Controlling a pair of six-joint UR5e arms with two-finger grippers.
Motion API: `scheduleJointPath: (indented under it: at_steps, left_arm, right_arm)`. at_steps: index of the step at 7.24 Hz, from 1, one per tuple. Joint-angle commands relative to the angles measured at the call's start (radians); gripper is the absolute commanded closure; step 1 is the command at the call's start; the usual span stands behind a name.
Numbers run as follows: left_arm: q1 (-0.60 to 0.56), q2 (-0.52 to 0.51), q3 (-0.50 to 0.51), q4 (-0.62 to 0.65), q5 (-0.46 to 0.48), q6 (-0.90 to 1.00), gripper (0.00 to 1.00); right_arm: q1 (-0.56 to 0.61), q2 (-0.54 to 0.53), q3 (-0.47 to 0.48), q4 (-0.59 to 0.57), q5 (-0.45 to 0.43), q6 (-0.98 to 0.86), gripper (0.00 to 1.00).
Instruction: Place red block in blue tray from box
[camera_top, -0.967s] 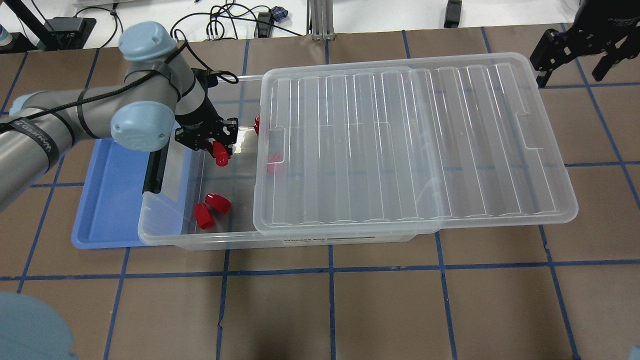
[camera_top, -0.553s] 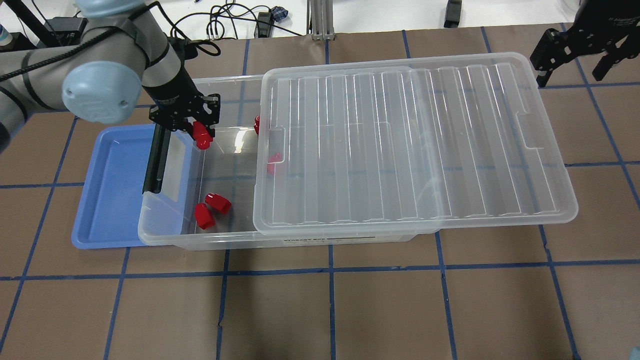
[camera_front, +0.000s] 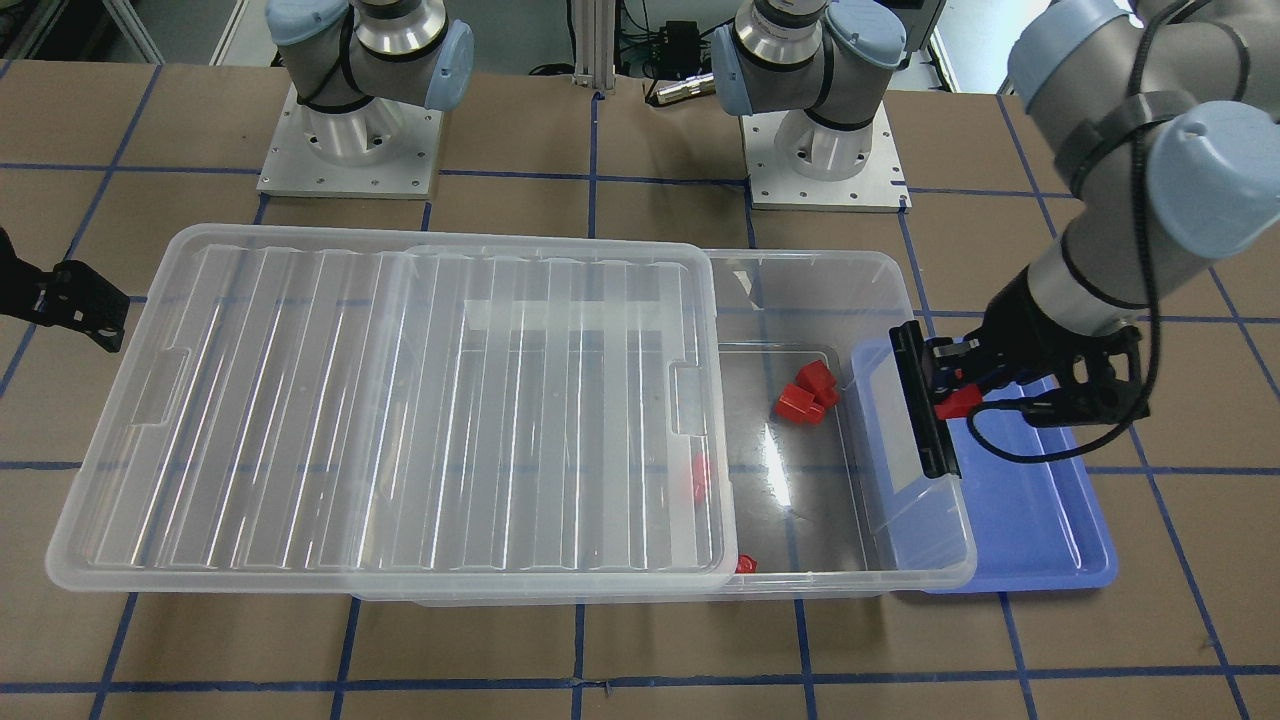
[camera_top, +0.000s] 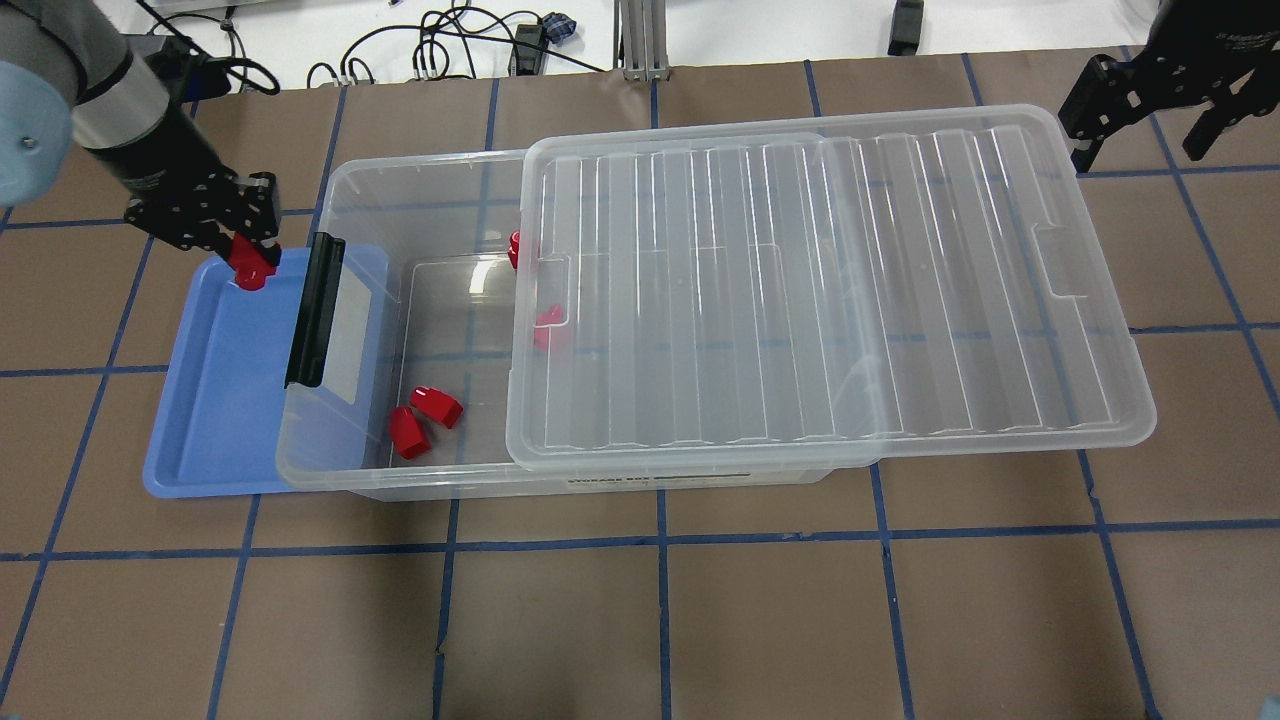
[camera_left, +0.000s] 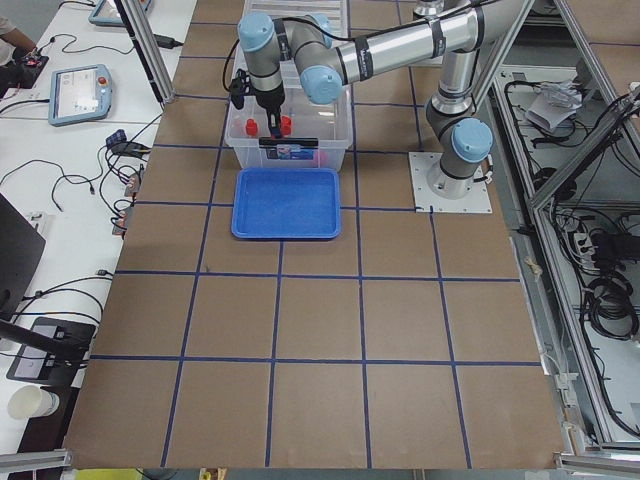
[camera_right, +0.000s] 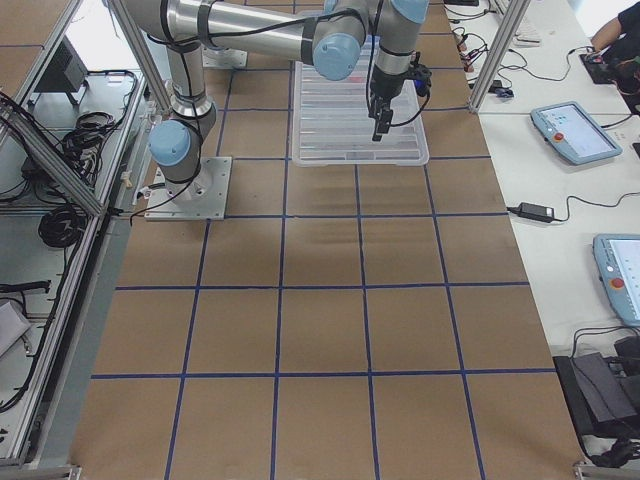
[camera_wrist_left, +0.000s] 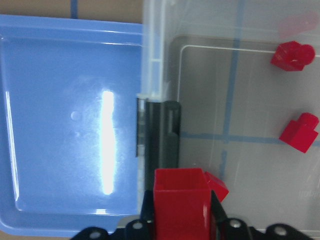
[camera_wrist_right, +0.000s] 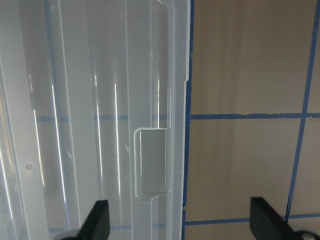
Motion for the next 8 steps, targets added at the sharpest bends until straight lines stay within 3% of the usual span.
scheduleJointPath:
  at_steps: [1, 4, 5, 6, 7, 8]
  left_arm:
    - [0.14, -0.073, -0.042, 0.065, -0.008, 0.215, 1.0]
    - [0.151, -0.152, -0.256, 0.392, -0.011, 0.222, 1.0]
    - [0.151, -0.181, -0.268, 0.435, -0.01, 0.219, 1.0]
    - [0.151, -0.195, -0.265, 0.44, -0.007, 0.22, 0.7]
    - [0.148, -0.177, -0.254, 0.424, 0.004, 0.21, 0.09]
    - [0.136, -0.152, -0.246, 0.386, 0.003, 0.208, 0.04]
  right_arm:
    - [0.001, -0.001, 0.0, 0.001, 0.003, 0.0, 0.0]
    - [0.001, -0.003, 0.0, 0.002, 0.006, 0.005, 0.0]
    - [0.003, -0.004, -0.005, 0.001, 0.008, 0.005, 0.0]
    - [0.003, -0.003, -0.005, -0.001, 0.006, 0.005, 0.0]
    - [0.003, -0.003, -0.003, -0.002, 0.008, 0.005, 0.0]
    - [0.003, -0.003, -0.008, -0.005, 0.008, 0.005, 0.0]
